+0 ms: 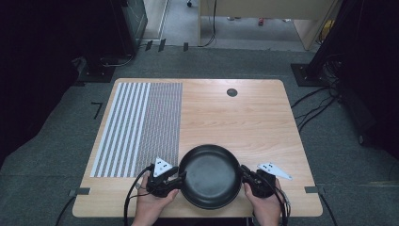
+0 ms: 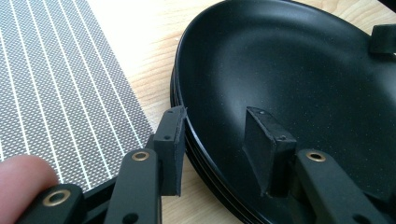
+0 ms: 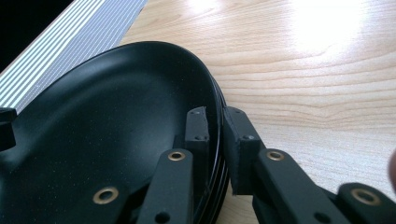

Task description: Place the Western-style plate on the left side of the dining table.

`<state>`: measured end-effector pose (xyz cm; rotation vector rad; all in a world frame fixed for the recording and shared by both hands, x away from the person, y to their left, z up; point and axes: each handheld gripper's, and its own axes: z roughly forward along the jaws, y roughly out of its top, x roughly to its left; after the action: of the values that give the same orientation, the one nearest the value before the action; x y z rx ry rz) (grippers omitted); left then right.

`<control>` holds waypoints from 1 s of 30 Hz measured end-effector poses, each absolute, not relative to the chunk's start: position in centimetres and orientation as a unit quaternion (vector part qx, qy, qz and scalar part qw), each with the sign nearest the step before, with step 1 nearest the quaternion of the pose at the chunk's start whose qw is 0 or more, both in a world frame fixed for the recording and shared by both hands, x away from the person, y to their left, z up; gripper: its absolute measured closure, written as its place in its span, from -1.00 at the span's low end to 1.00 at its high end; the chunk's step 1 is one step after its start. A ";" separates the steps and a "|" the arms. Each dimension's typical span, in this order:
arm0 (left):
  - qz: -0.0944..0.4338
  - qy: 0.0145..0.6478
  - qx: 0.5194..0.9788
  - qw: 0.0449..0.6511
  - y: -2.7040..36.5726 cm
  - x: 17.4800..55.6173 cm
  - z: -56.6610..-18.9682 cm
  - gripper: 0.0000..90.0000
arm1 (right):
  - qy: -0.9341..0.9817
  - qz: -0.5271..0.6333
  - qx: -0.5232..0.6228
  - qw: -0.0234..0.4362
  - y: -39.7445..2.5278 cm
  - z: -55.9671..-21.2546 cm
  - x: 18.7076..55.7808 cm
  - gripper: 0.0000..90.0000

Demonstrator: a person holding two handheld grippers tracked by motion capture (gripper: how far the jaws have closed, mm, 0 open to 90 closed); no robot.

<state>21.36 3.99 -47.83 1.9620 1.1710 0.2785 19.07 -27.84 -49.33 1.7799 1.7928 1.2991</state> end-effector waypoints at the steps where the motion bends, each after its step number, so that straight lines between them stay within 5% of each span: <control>1: 0.107 0.466 0.777 0.410 4.0 21.4 -47.9 0.29 | 0.622 0.453 0.621 0.151 -27.8 -49.4 19.1 0.84; 30: 0.050 0.496 0.757 0.423 5.2 22.0 -48.2 0.26 | 0.594 0.484 0.636 0.092 -27.4 -50.5 19.8 0.83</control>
<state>22.01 5.24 -48.18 1.8937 1.2412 0.1258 19.76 -27.38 -50.49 1.8901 1.7630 1.4370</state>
